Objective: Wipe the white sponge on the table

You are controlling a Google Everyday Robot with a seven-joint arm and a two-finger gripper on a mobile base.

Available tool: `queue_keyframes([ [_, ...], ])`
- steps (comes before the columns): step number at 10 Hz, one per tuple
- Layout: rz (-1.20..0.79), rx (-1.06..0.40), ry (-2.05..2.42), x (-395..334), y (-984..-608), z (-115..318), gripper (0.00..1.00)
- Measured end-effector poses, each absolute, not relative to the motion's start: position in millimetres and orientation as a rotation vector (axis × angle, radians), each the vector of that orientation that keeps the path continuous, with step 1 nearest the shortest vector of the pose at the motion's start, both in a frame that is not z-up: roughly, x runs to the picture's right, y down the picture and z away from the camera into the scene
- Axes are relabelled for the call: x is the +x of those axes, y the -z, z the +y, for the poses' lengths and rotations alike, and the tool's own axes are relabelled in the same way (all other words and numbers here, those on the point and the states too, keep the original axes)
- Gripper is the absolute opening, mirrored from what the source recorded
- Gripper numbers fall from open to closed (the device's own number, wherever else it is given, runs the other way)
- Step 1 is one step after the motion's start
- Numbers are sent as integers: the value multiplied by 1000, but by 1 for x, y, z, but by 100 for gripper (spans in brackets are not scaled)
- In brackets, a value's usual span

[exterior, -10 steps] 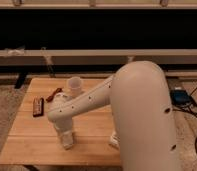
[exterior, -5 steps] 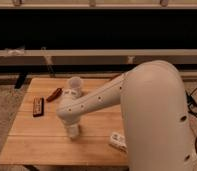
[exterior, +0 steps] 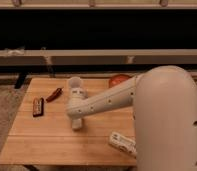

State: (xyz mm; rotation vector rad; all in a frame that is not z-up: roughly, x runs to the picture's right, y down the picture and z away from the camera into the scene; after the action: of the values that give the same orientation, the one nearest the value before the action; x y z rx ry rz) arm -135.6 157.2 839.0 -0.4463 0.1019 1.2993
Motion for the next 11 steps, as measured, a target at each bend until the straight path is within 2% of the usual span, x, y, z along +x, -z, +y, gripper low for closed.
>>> queue_keyframes([
  [4, 88, -469, -1247, -174, -855, 158, 0],
  [8, 34, -522, -1179, -200, -829, 183, 0],
  [11, 18, -532, -1143, -193, -812, 205, 0],
])
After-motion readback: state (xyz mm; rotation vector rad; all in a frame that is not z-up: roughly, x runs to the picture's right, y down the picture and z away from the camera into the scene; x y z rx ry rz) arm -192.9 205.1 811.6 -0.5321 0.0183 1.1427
